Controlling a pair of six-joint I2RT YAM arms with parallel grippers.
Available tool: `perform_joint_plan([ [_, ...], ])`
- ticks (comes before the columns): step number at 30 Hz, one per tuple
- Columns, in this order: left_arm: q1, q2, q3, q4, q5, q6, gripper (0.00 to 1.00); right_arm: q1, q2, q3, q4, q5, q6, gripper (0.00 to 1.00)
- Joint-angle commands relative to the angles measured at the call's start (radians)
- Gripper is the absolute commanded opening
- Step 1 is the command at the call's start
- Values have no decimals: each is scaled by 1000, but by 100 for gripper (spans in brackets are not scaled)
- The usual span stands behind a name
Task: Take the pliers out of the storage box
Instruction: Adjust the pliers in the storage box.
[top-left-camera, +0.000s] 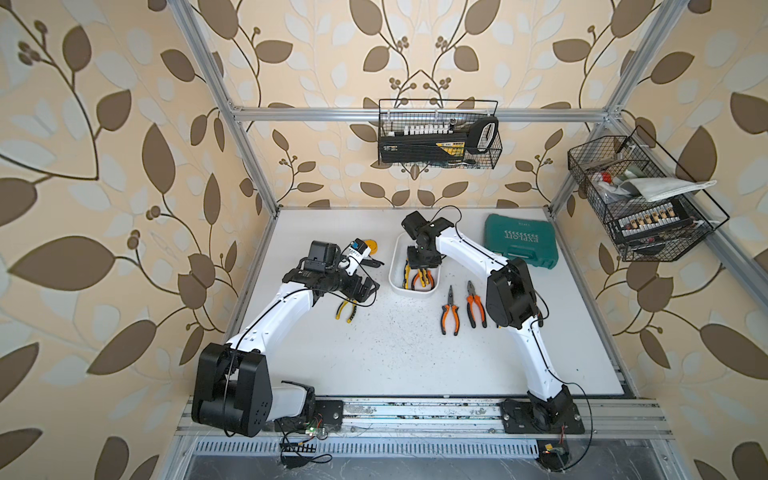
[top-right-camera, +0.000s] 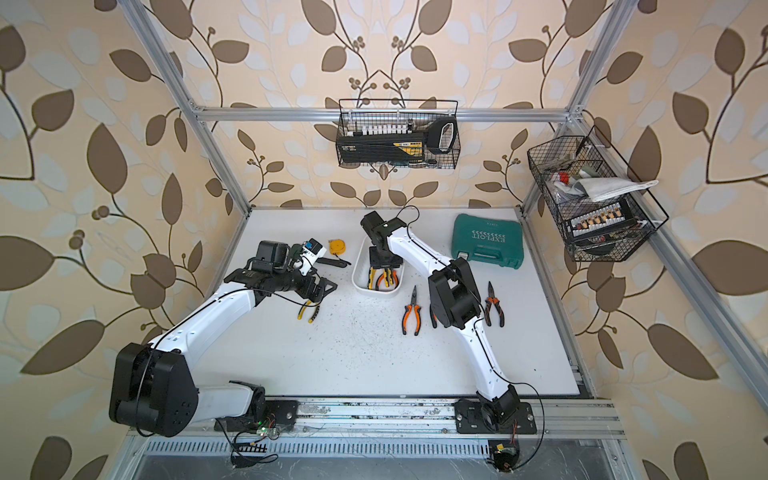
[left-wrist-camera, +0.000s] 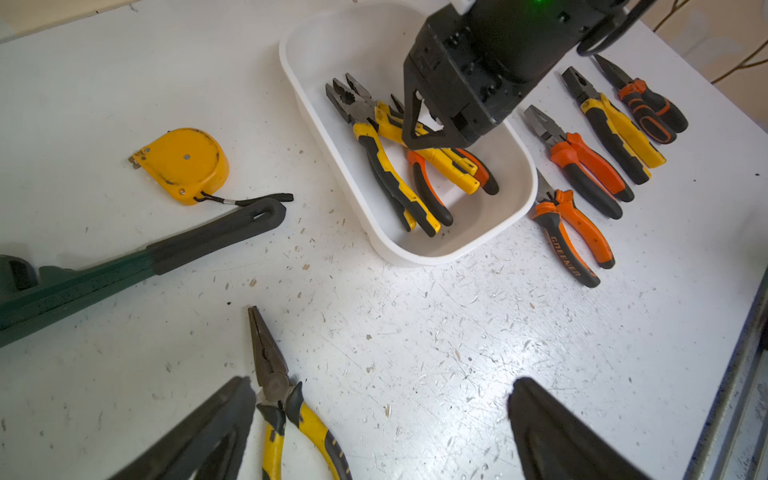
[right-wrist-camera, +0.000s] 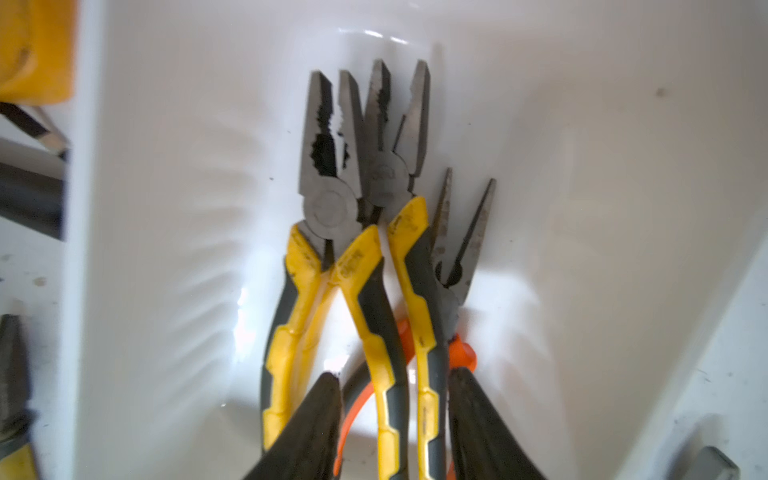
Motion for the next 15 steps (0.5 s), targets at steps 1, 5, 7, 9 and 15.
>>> perform_joint_plan([
  [1, 13, -1, 32, -2, 6, 8, 99, 11, -52, -4, 63, -27, -17, 45],
  [5, 13, 1, 33, -1, 5, 9, 99, 12, -6, 58, 53, -69, -29, 44],
  [7, 13, 3, 34, -2, 5, 9, 99, 10, 28, 99, 31, -70, -28, 44],
  [9, 13, 2, 35, -3, 5, 10, 99, 8, 59, 136, 10, -70, -30, 47],
  [15, 13, 2, 34, -8, 8, 7, 99, -6, 142, 222, 1, -39, -51, 56],
])
